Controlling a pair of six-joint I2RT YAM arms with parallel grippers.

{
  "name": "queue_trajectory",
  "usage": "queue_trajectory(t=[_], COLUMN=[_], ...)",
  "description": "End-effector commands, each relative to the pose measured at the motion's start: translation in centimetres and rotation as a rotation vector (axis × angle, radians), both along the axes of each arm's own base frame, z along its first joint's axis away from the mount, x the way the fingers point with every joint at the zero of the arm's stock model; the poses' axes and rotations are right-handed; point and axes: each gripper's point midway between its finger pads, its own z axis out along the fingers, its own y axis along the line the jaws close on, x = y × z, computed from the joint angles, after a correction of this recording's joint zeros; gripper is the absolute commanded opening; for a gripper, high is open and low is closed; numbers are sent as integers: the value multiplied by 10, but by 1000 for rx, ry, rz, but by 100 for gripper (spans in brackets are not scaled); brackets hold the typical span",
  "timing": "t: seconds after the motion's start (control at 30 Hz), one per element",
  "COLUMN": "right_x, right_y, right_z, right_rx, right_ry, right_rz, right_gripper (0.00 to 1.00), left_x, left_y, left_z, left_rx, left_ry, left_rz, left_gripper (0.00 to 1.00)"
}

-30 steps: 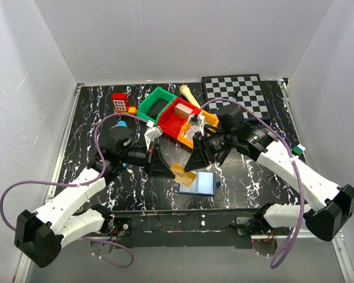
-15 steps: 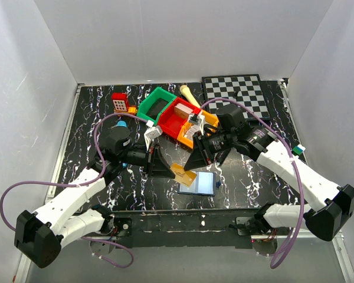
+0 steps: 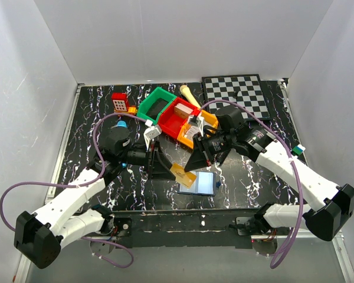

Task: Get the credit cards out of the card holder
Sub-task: Place the credit card in the storage box.

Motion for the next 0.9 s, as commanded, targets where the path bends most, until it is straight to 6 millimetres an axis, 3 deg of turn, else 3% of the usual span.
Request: queue_trajectory(t=[0.0,0.1,0.17,0.27,0.37,0.5,0.6,0.77,0.87], right_x=[-3,9,26,82,135,185,211,263,276], right_y=[0,-5,-11,-30,-44,-30,-10,-2,4], right_z=[13,21,27,39,52,60,40,9,0], right_rx=[49,42,10,-78,-172,-198,-198,-292,-303], right_ry=[-62,-102,-130,-223,-366,-527,-679,-855,-889], right_rz=[16,-41,-115,-382,-573,-586,-462,-434,-357], right_gripper=[1,1,1,1,1,1,1,1,1], left_x=[14,38,56,75,77,77,73,69,69], left_y=[3,13,26,48,61,75,81,84,81], left_z=[3,2,3,1,-5,-15,-17,-26,-31], left_rx=[25,87,117,159,197,204,184,168,154], left_ry=[-52,-91,-97,-76,-48,-15,-10,22,41], left_rz=[115,291,425,598,669,770,811,833,824], left_gripper=[64,66,66,64,60,59,59,58,57])
